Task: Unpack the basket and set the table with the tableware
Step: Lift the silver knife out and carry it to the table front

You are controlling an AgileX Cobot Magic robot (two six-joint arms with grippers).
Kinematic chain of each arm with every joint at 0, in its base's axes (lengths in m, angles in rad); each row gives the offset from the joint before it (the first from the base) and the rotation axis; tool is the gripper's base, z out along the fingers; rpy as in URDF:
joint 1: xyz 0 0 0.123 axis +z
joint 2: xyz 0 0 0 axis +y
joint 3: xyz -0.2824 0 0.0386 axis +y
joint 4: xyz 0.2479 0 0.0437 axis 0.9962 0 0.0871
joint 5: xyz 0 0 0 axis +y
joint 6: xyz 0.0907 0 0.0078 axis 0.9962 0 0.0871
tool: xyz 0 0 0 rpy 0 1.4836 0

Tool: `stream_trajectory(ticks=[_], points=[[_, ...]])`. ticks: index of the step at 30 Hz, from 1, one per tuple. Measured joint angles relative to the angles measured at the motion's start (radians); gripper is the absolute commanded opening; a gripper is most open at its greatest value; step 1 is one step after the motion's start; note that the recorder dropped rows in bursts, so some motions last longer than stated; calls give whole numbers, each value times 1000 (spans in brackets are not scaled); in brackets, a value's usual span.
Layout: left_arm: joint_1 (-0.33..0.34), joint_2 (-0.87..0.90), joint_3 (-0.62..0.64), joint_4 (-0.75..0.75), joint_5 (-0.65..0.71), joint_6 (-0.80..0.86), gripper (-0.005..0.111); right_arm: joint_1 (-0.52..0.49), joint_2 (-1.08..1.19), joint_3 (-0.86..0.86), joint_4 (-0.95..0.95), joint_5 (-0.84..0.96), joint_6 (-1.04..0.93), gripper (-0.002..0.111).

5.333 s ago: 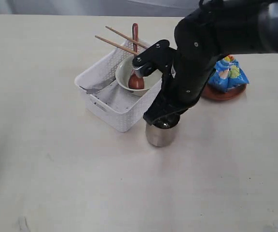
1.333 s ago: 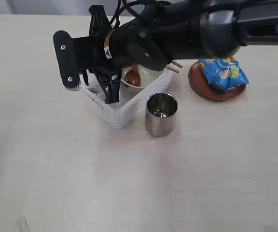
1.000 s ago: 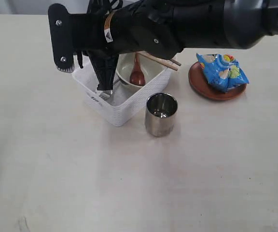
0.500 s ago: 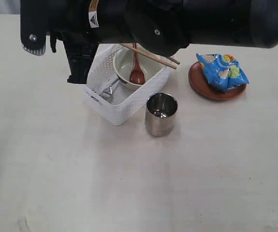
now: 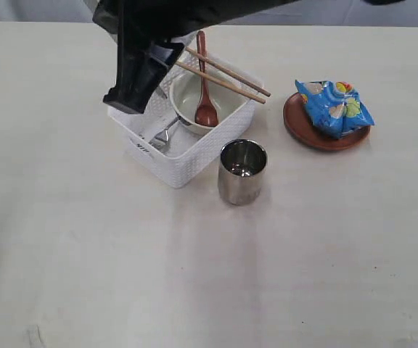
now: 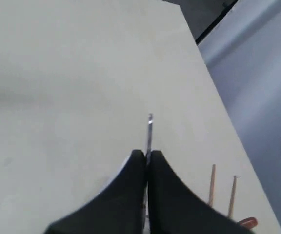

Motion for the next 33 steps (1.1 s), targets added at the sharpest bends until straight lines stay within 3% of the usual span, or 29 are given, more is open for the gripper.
stream_trajectory(ticks=[12,18,20,25,33], points=[[0,0,0,0,0,0,0,66,-153,20,21,357,315,0],[0,0,0,0,0,0,0,66,-199,198,207,401,366,0],[0,0,0,0,0,0,0,66,-199,294,231,371,380,0],[0,0,0,0,0,0,0,66,-164,449,244,68,418,0],[0,0,0,0,0,0,0,66,27,477,215,-81,464,0]])
